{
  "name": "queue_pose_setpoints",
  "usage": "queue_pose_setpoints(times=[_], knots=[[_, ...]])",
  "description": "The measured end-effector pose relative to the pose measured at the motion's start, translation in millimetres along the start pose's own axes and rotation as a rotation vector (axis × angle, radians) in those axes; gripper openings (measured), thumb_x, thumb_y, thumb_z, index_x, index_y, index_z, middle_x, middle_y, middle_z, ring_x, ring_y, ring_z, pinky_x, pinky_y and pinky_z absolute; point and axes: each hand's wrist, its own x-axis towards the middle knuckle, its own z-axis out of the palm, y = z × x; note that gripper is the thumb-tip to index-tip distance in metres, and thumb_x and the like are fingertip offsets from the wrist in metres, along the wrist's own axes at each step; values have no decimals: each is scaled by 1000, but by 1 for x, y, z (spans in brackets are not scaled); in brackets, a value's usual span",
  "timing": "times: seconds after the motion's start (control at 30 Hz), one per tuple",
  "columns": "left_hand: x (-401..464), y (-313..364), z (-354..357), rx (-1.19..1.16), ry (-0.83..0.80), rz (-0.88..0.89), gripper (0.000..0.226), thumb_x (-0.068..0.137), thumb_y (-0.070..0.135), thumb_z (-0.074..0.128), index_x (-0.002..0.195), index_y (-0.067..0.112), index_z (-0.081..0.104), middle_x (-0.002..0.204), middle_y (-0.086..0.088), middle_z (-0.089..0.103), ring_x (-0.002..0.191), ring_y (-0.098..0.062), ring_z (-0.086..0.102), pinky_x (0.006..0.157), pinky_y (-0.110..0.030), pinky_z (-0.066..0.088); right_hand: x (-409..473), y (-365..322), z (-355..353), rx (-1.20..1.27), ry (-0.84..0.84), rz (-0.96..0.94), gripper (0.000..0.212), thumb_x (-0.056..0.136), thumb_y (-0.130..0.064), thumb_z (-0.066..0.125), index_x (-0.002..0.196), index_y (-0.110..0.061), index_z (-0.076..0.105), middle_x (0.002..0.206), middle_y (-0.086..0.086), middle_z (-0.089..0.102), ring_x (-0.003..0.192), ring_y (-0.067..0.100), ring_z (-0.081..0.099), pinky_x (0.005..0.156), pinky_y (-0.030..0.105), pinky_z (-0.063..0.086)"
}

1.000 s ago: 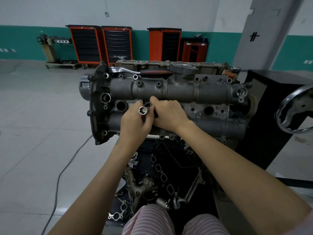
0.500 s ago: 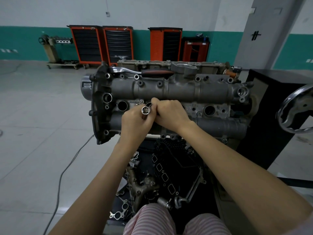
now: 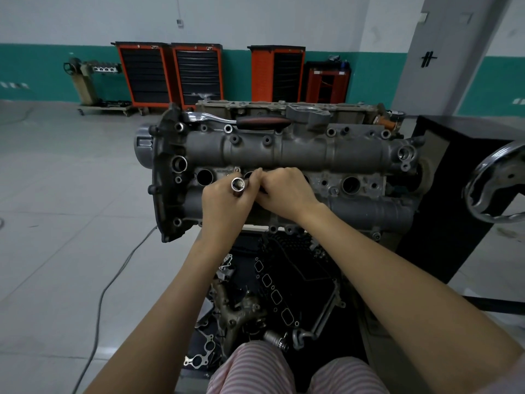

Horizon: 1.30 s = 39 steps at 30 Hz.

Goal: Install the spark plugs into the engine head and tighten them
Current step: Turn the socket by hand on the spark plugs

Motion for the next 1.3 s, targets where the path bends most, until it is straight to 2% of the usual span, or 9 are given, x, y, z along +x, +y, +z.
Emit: queue_pose_setpoints(times=[0.2,0.4,0.57,0.7,0.77,0.93,1.1,1.2,1.3], knots=[[-1,-4,0,34,7,30,42,86,34,49,56,7,36,47,2,34,47,-21,38,47,-29,26,0,6,5,-20,-199,90,17,81,-26,60,84,-9,57,64,8,65,58,33,61,49,27,31],[-4,-6,2,26,0,40,32,86,29,51,65,9,38,53,7,37,49,-10,36,49,-16,28,0,6,6,-19,-255,95,18,85,-26,53,81,-15,39,67,7,62,60,34,58,49,30,28],[-5,-5,2,21,-9,61,39,86,35,51,59,8,44,51,-2,44,49,-15,39,48,-24,29,-1,6,4,-36,-187,67,9,76,-13,62,75,-6,58,58,13,62,52,36,58,49,28,26],[2,-3,3,25,23,12,55,83,34,61,45,-1,43,40,-11,42,42,-25,40,46,-35,30,-1,6,5,-90,-216,92,22,82,-24,54,75,-4,62,65,16,65,60,38,60,52,29,26],[2,-4,3,23,16,13,56,83,34,60,44,0,39,39,-10,39,40,-24,34,44,-30,28,-1,6,4,-61,-183,94,22,79,-23,55,70,-4,61,60,17,63,55,38,60,50,28,26],[-3,-6,0,44,-14,77,41,87,26,54,54,12,34,46,8,31,44,-12,31,45,-19,24,0,6,7,-61,-259,104,23,80,-32,57,85,-12,47,70,8,66,65,34,61,51,28,25],[-3,-7,-1,-1,-17,90,32,88,24,52,64,4,43,55,-2,42,51,-20,41,49,-25,28,0,8,8,-68,-243,76,20,86,-29,52,81,-9,53,68,10,64,63,35,59,50,30,25],[-4,-7,1,-22,3,83,43,87,36,49,63,0,52,53,-4,47,50,-19,43,49,-27,33,-1,7,6,-42,-205,78,17,85,-22,57,79,-7,60,65,13,65,59,36,60,50,29,26],[-5,-7,0,-81,30,46,56,84,42,51,62,-8,60,51,-17,53,50,-29,49,50,-41,38,-2,5,4,-45,-170,99,16,83,-20,59,77,-6,64,62,14,65,55,35,59,50,28,24]])
